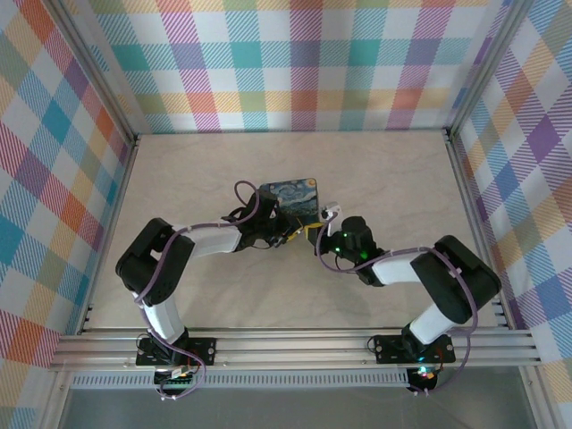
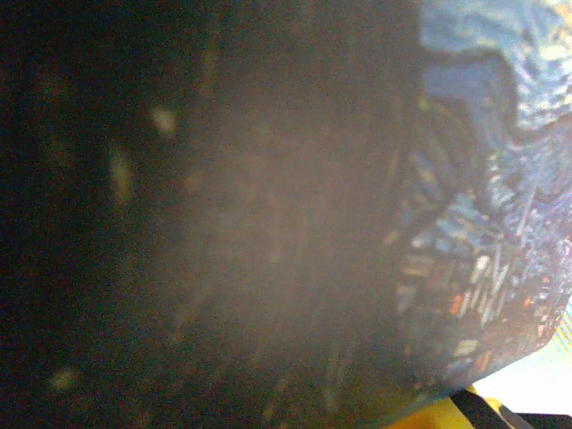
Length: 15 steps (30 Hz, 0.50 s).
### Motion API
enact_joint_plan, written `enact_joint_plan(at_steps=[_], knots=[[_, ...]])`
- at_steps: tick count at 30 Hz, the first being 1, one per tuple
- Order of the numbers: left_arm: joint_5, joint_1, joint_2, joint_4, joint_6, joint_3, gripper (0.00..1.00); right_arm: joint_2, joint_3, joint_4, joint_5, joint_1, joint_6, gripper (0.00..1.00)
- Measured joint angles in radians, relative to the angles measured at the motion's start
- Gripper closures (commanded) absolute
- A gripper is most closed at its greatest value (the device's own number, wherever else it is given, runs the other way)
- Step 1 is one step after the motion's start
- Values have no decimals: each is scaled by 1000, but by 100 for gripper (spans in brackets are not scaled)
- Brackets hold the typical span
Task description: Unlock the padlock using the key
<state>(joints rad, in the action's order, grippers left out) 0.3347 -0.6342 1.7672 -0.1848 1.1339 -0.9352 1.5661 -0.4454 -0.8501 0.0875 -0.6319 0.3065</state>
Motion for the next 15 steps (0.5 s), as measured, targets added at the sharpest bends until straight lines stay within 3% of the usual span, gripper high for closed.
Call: enact_joint_plan(at_steps=[15], knots=[[8,-1,-47,-11,174,6,94,-75,81,-128,-66,10,181,100]])
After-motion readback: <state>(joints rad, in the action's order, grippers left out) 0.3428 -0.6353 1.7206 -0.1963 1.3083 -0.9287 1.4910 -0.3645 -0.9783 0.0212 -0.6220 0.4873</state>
